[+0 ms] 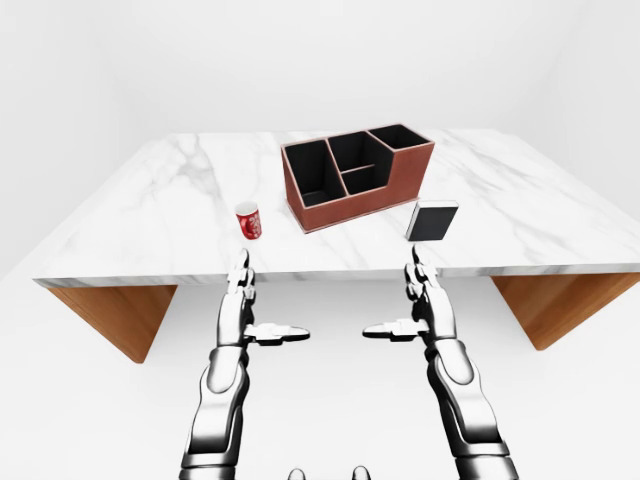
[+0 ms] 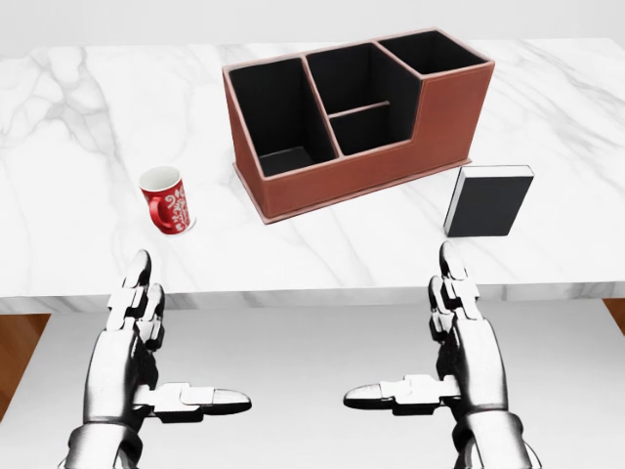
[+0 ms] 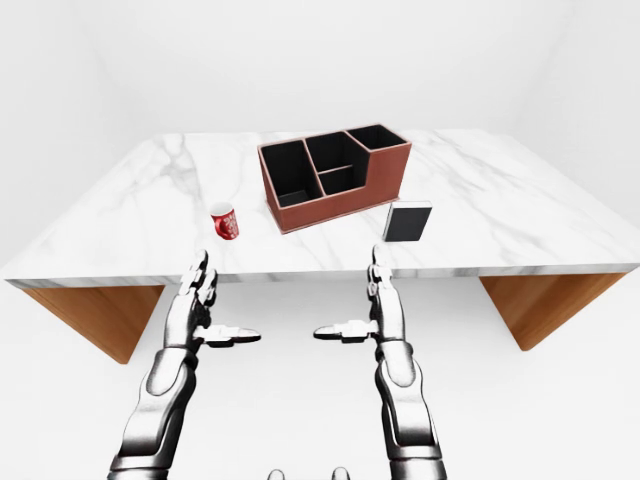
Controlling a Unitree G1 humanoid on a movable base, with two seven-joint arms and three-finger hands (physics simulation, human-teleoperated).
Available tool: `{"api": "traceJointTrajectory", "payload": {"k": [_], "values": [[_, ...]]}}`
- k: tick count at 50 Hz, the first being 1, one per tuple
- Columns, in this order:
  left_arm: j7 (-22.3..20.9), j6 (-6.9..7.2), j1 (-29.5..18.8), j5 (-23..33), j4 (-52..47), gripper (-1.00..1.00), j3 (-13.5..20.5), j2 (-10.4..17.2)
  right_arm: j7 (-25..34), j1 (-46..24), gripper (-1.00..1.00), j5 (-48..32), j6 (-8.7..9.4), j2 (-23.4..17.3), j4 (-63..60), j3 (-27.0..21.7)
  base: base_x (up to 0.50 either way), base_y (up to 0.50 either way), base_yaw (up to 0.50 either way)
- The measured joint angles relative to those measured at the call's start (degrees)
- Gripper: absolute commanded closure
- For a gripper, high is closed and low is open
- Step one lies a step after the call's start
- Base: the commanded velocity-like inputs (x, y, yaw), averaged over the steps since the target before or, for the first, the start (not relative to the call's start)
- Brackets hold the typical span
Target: Pick up the book and place it in the back compartment of the caddy.
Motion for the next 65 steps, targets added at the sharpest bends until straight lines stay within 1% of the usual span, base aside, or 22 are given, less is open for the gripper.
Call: {"api": "traceJointTrajectory", "payload": {"k": [4, 9, 12, 27, 40, 51, 65], "values": [[-0.5, 0.96, 0.2, -0.2, -1.2, -1.0, 0.4, 0.2, 0.7, 0.3, -1.0, 0.6, 1.35, -0.2, -1.7, -0.5, 0.0, 0.0, 0.0], [-1.1, 3.07, 0.7, -0.5, -3.8, -1.0, 0.7, 0.4, 1.3, 0.9, -1.0, 1.2, 3.93, -0.4, -5.0, -0.9, 0.0, 0.0, 0.0], [-1.4, 4.58, 1.0, -0.5, -5.7, -1.0, 0.8, 0.5, 1.5, 1.2, -1.0, 1.5, 4.01, -0.6, -7.1, -1.1, 0.0, 0.0, 0.0], [-2.9, 4.58, 1.5, -1.5, -17.2, -1.0, 2.9, 1.2, 2.5, 1.2, -1.0, 2.8, 4.01, -1.4, -17.2, -3.6, 0.0, 0.0, 0.0], [-3.8, 4.58, 1.4, -1.9, -23.8, -1.0, 4.6, 1.7, 3.5, 1.1, -1.0, 4.5, 4.01, -1.9, -24.9, -5.8, 0.02, 0.0, 0.0], [-4.2, 4.58, 1.4, -1.8, -26.6, -1.0, 5.2, 1.8, 5.0, 1.4, -1.0, 7.1, 4.01, -2.2, -30.8, -7.5, 0.5, 0.0, 0.0], [-4.5, 4.58, 1.2, -1.8, -27.5, -1.0, 5.4, 1.8, 5.6, 1.3, -1.0, 7.4, 4.01, -2.4, -32.1, -8.1, 0.5, 0.0, 0.0]]}}
